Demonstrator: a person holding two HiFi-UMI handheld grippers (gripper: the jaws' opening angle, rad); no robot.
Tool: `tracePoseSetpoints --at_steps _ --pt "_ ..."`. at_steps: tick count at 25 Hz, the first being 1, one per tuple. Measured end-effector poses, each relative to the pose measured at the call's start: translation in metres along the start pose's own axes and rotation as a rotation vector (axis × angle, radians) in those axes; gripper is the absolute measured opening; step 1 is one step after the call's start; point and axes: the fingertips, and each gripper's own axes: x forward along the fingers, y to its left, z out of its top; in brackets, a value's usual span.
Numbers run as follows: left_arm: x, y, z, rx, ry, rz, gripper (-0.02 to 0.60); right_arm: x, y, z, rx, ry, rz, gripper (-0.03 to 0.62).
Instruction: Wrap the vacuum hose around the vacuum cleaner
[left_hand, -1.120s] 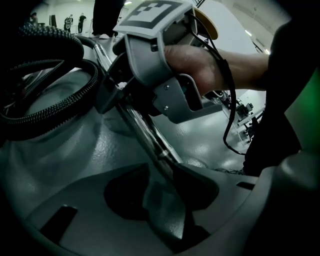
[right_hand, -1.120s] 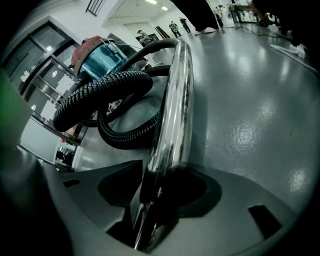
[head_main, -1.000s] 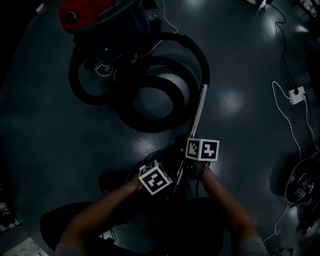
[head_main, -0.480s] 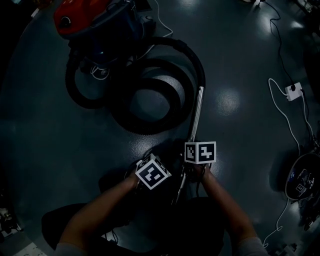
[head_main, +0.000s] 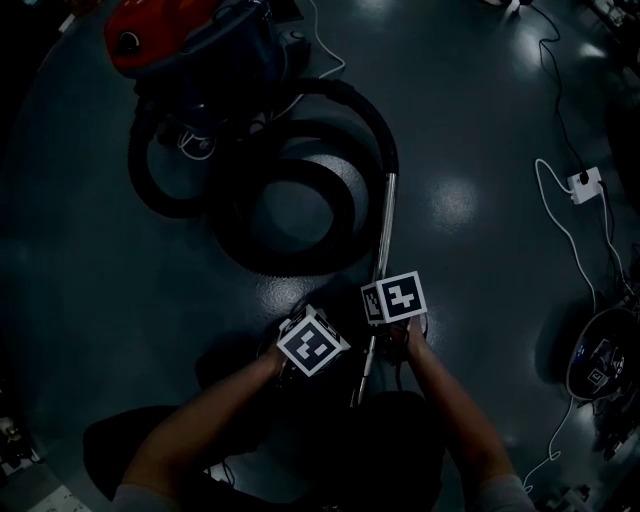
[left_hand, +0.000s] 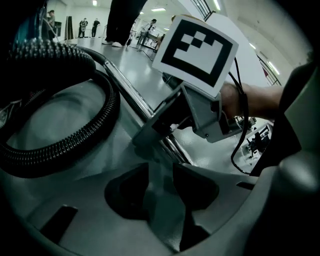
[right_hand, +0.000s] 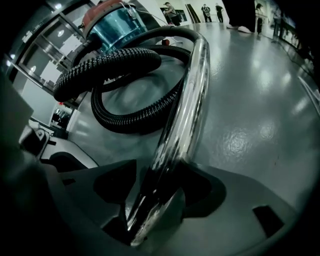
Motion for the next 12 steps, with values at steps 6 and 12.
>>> tracePoseSetpoints --at_steps 6,12 --pt "0.018 -0.018 0.014 -0.075 -0.049 -0.082 0.163 -0.005 -0.008 0.0 0.043 0.006 0.035 0.275" --pt "0.022 -0.014 0.022 -0.049 -0.054 -0.025 0.163 -0.016 -0.026 -0.007 -0.026 -0.031 -0.085 0.275"
